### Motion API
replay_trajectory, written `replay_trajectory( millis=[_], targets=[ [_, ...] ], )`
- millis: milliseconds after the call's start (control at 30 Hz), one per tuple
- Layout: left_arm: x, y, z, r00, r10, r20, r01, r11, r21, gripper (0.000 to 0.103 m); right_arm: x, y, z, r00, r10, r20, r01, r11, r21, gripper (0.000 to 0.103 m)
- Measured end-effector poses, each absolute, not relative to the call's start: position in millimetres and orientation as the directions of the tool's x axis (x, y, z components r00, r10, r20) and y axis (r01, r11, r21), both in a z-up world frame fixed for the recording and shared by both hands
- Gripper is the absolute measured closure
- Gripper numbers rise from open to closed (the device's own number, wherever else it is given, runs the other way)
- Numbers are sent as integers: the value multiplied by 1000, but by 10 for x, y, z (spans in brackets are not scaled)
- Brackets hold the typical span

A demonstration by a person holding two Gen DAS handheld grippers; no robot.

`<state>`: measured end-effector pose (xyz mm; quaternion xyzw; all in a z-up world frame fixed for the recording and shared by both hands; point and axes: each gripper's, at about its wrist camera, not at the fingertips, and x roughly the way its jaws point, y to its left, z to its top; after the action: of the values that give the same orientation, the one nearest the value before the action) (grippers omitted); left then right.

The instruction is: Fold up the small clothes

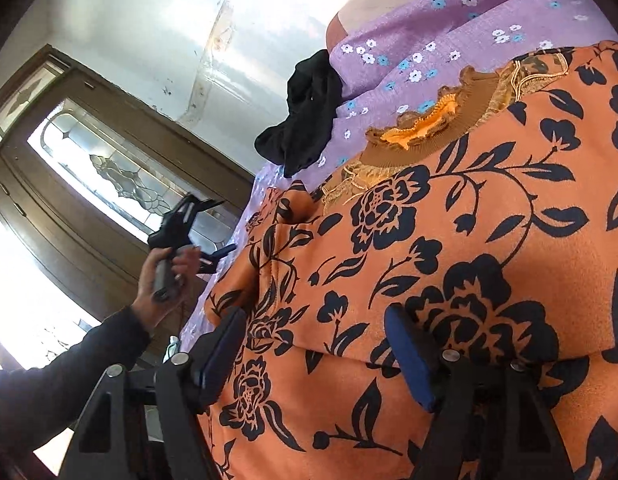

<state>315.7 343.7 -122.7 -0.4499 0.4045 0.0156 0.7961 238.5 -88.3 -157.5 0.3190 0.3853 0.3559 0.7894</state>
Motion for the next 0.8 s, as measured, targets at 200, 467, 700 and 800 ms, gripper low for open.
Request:
replay_trajectory(
  millis=[200,467,700,800],
  targets=[
    [3283,3376,-1413,648,-330,-686,-406,613,-678,21,2384,-910,-1587,450,815,-365,-317,527,788,28],
    [3429,3330,-1461,541,-155,-827,-487,744,-458,95,2379,-908,-1580,450,815,-365,-317,528,788,28],
    [3083,2899,-441,683,1,-730,-350,878,-326,96,2373,-911,-1587,452,813,-368,-310,529,790,30],
    [2611,2431,460,816,30,-578,-217,941,-258,96,2370,-911,-1576,451,811,-372,-307,533,789,30]
  ],
)
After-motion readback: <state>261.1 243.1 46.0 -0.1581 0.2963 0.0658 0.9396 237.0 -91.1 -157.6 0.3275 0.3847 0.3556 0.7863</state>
